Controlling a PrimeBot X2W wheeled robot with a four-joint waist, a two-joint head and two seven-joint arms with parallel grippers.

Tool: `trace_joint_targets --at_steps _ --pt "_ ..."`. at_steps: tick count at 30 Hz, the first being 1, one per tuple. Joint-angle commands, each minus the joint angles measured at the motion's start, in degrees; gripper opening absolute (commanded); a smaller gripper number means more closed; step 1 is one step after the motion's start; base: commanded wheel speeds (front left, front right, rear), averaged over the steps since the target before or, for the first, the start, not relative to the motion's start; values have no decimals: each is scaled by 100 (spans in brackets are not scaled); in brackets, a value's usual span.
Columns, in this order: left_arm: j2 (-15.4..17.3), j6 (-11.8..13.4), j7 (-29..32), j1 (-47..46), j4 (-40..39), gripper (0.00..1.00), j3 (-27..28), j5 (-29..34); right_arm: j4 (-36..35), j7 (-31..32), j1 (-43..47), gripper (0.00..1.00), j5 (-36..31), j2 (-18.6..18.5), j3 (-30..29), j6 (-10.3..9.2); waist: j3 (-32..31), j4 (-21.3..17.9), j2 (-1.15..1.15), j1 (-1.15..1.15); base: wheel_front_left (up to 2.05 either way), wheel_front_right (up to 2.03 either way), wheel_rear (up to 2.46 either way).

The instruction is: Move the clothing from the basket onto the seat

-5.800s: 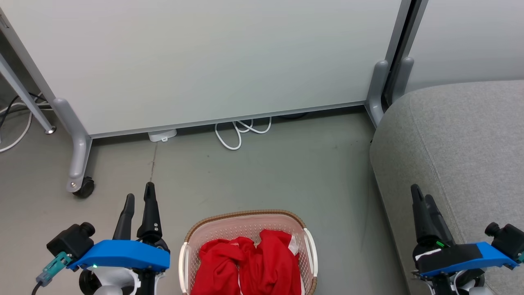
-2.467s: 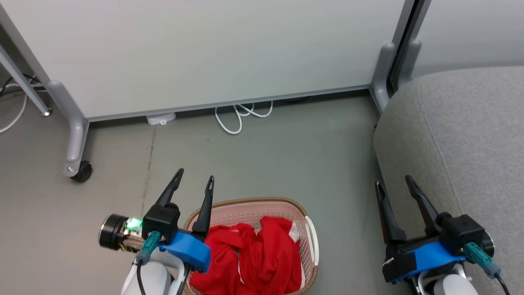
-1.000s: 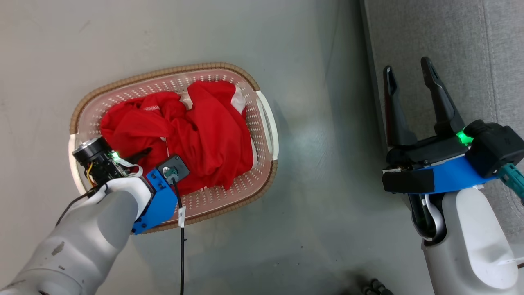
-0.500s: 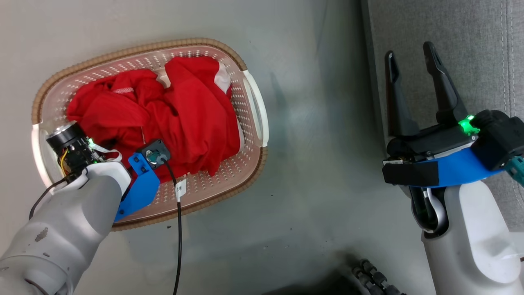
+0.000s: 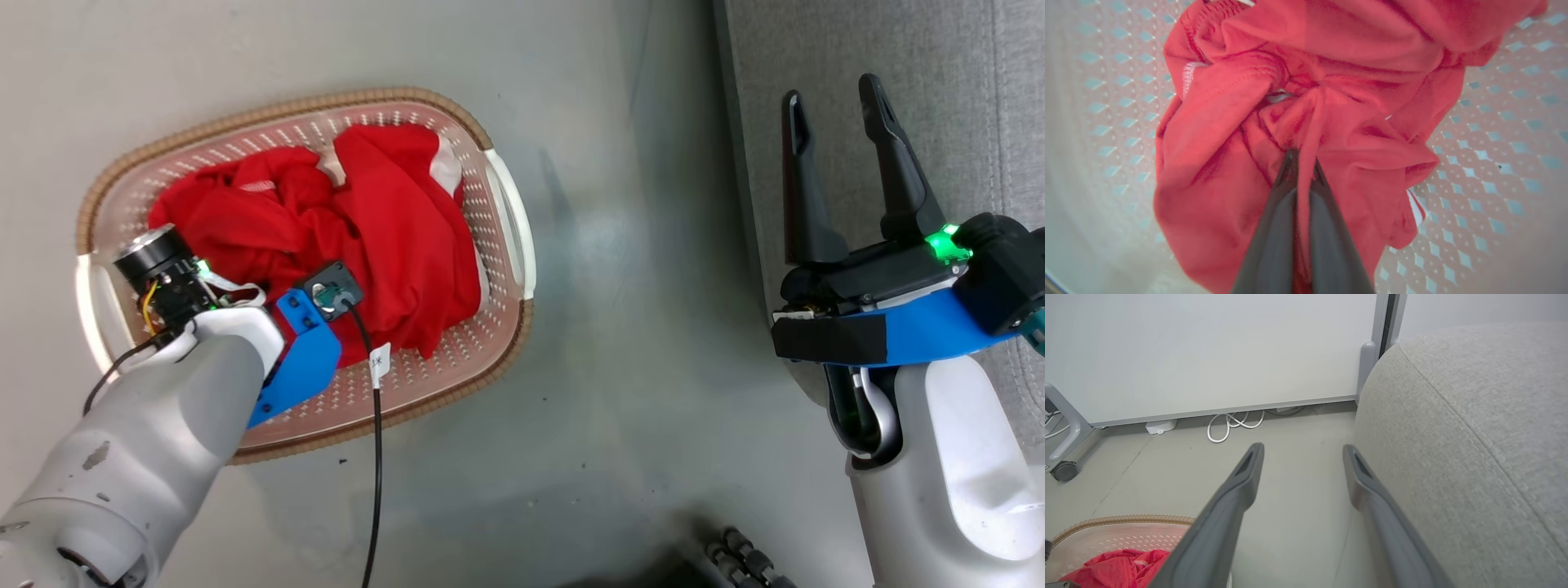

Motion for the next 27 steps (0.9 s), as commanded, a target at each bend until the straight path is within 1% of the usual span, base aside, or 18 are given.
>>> trace_joint_targets --at_steps 1,6,9,11,17,21,27 --pt "-23 -4 -71 -23 -47 0 -19 -27 9 -21 -10 100 -55 -10 -18 1 -117 60 0 -1 0 0 0" --pt "-206 -4 -532 -97 -152 0 -7 -315 69 -22 93 100 -170 -10 -106 1 -469 246 0 -1 0 0 0" --pt "-269 -4 -1021 -11 -115 0 108 -508 97 -21 155 100 -270 -12 -173 1 -697 385 0 -1 0 0 0" --pt "-386 11 -1357 36 -101 0 183 -589 108 -21 208 100 -346 -11 -203 1 -865 473 0 -1 0 0 0" --pt "-715 41 -2113 144 -21 0 396 -871 173 -21 433 100 -515 -13 -330 1 -1442 728 0 -1 0 0 0" --pt "-896 36 -2399 224 -28 0 561 -1083 225 -22 638 100 -601 -13 -375 1 -1855 867 0 -1 0 0 0" --pt "-1012 35 -2562 311 -255 0 852 -1358 289 -21 918 100 -637 -13 -407 1 -2408 1000 0 -1 0 0 0"
